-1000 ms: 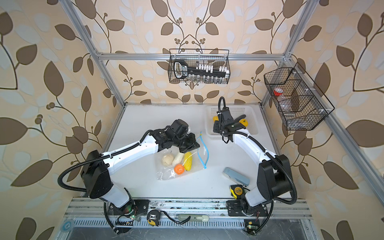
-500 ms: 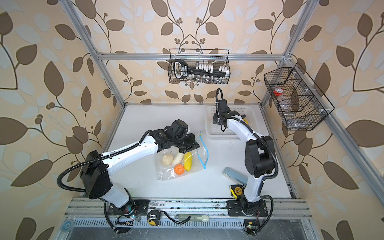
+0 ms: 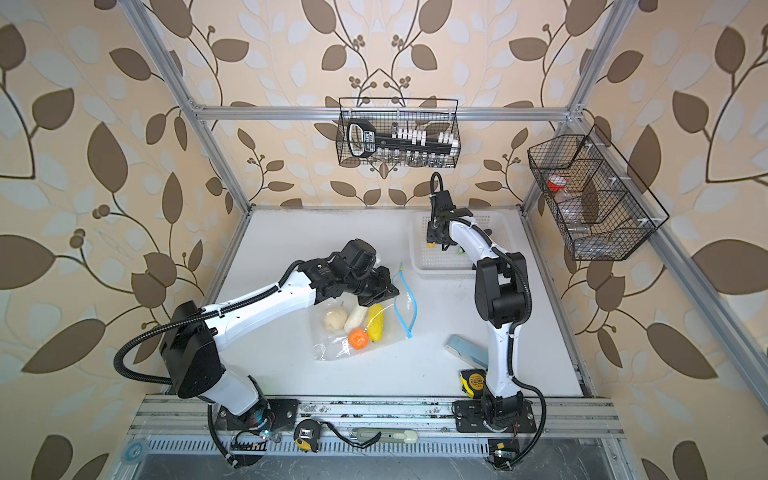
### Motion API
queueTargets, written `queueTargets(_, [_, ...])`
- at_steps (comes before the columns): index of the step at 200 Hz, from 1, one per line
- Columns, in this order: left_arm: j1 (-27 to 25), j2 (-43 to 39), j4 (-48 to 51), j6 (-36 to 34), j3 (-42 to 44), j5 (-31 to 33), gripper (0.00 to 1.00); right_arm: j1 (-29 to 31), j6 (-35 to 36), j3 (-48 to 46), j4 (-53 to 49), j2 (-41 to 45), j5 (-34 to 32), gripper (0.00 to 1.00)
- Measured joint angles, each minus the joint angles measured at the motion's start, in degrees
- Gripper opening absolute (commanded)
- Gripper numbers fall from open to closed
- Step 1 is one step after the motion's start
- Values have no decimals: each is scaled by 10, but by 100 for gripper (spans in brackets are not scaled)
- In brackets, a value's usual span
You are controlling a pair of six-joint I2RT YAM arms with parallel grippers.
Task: Place the food in the zip-top bag and seal the zipper
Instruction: 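Lower the right gripper onto the yellow lemon and close on it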
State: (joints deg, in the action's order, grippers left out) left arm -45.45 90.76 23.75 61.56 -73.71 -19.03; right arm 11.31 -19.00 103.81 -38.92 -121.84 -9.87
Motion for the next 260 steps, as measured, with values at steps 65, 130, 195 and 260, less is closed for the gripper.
queueTargets(65, [0, 0, 0, 0, 0, 0, 0, -14, 8, 33, 3, -31, 44, 60])
queueTargets(130, [0, 4, 0, 0, 0, -1, 0, -14, 14, 73, 6, -76, 56, 61])
queueTargets(195, [0, 15, 1, 0, -4, -1, 0, -15, 15, 102, 7, -107, 64, 61])
queueTargets(260, [0, 16, 1, 0, -5, -1, 0, -15, 15, 125, 8, -142, 67, 60])
